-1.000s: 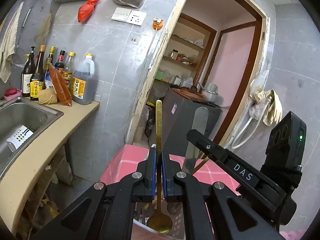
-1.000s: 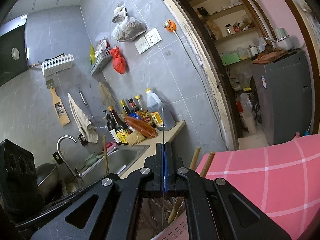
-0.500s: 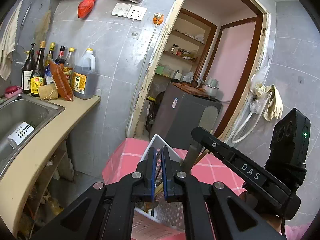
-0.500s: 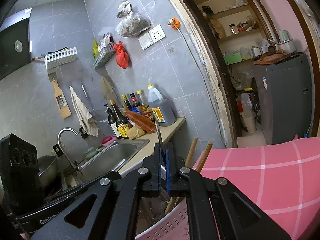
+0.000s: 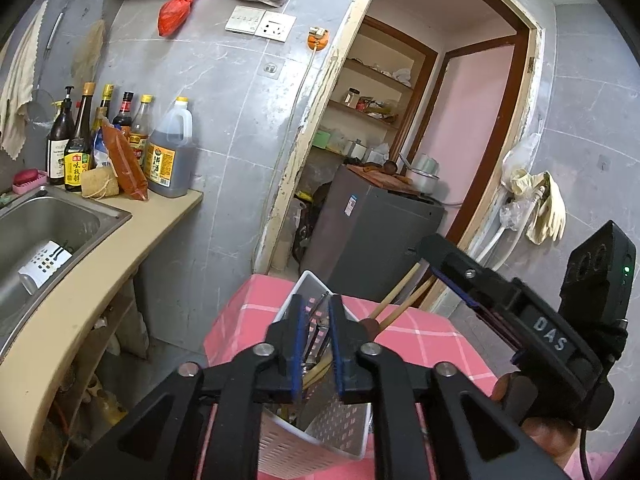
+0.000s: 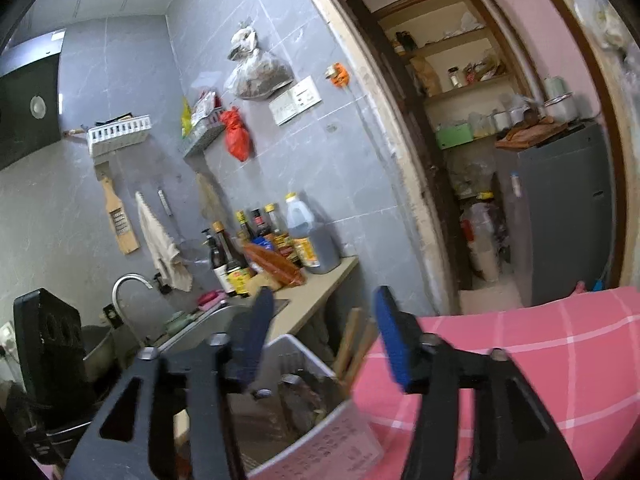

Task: Organize utensils
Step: 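Carry the gold spoon and knife to the white holder and drop them in, then grasp the metal peeler on the table with the right gripper and lift it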

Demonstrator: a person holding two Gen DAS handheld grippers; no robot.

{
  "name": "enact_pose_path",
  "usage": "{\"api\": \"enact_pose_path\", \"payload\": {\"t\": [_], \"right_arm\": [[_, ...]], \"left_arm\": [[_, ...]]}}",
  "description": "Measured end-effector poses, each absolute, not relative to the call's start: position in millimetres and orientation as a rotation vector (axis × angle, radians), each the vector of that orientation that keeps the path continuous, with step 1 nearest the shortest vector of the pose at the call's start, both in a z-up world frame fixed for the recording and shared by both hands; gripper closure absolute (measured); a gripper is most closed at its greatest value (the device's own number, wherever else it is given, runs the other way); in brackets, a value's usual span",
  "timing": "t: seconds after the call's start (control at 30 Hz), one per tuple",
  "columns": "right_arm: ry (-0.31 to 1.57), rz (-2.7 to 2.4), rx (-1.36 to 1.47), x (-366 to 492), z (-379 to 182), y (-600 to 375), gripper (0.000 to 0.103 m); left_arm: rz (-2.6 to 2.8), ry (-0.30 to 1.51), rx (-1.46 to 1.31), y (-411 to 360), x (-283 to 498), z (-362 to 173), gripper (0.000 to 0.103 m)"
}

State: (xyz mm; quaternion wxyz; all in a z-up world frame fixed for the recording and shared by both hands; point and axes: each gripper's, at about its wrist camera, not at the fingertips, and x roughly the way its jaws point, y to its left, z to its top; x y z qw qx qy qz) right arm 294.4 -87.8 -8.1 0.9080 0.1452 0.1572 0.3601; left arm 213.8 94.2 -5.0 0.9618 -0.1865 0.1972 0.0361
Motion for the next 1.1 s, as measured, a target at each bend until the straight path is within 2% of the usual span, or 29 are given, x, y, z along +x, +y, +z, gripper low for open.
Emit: {"api": "enact_pose_path", "payload": {"t": [0.13,0.17,0.23,0.27,0.53,0.67,0.73,0.9,1.1], "right_arm": [[0.315,0.696,0.313,290.9,-3.6,-112.8,0.038],[0.317,0.677,0.315,290.2,-4.1,-120.3,0.034],[0.340,0.616,0.321,287.4,-9.7,-139.7,0.028],[0.354,0.596,0.324,287.3,-12.5,-144.9,0.027],[0.623,0.467,0.191,292.5,-69.1,-189.6,0.027],[0.771,0.491,0.013,307.2,-96.7,-181.5,0.027],[0.842,0.519,-0.087,314.9,-110.9,-171.3,0.029],[0.984,0.564,-0.317,324.3,-141.0,-142.7,0.053],[1.029,0.598,-0.393,327.1,-146.3,-127.4,0.066]], "left_arm": [[0.074,0.401,-0.380,92.7,213.1,-4.5,0.076],[0.074,0.402,-0.380,93.3,213.1,-4.7,0.074],[0.082,0.402,-0.381,91.2,212.3,-3.8,0.063],[0.089,0.399,-0.382,89.3,210.6,-3.6,0.061],[0.121,0.390,-0.345,61.4,200.4,2.4,0.031],[0.123,0.396,-0.341,49.1,199.3,1.5,0.027],[0.126,0.403,-0.340,45.3,199.6,1.2,0.027],[0.145,0.395,-0.334,40.9,198.0,4.9,0.027],[0.163,0.388,-0.333,39.7,192.8,10.6,0.027]]}}
